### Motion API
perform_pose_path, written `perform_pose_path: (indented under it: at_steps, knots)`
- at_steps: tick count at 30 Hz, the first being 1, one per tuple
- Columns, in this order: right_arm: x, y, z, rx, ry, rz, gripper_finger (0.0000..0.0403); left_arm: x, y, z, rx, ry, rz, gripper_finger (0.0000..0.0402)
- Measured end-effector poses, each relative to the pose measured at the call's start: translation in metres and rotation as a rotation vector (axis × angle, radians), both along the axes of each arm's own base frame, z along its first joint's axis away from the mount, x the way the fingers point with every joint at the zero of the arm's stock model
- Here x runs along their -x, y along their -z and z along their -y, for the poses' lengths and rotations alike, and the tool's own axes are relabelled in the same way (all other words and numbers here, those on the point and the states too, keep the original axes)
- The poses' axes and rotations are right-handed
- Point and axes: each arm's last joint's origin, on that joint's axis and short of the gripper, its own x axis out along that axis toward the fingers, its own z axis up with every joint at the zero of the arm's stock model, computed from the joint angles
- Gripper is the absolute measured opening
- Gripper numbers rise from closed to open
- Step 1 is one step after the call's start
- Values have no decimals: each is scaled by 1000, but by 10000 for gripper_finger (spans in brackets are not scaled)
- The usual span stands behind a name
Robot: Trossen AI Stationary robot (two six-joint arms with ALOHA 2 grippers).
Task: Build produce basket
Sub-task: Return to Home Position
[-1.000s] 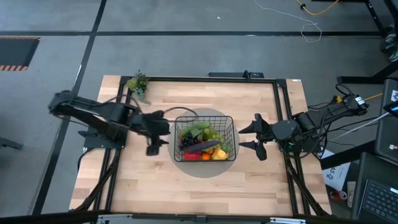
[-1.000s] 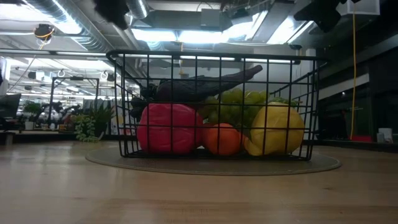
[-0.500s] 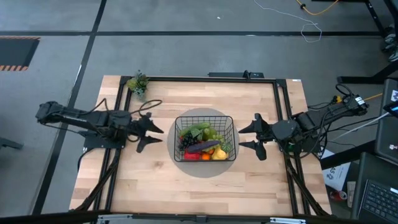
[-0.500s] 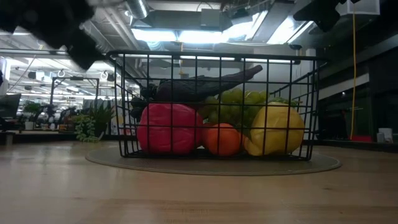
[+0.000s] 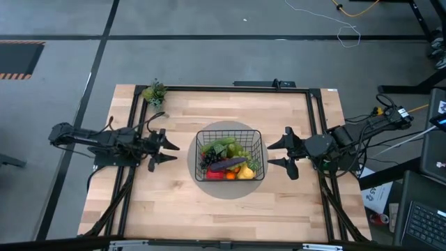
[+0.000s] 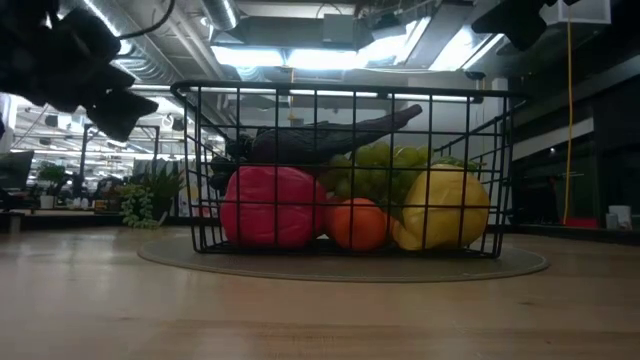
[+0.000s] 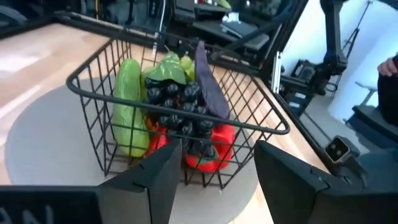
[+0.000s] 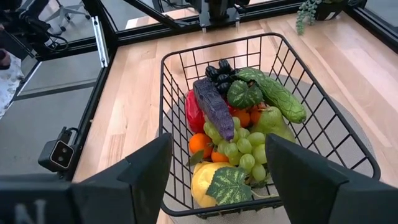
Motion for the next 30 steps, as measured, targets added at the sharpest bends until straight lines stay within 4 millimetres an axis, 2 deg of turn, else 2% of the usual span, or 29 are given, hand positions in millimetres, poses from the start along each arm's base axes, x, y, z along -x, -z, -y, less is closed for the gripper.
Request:
perform_pose_path:
  at_steps: [6,11,15,20,30]
  knots:
    - [0,0,0,0,-1,-1,256,3,7,-2,-27,-72,14,197]
    - [0,1,0,1,0,-8,256,3,9,-2,-129,-58,5,197]
    - [0,1,0,8,11,-5,256,3,10,-2,-140,-56,-5,197]
    - [0,0,4,71,117,18,256,3,10,-2,-142,-56,-6,197]
    - [2,4,6,198,75,-29,256,3,10,-2,-142,-56,-7,197]
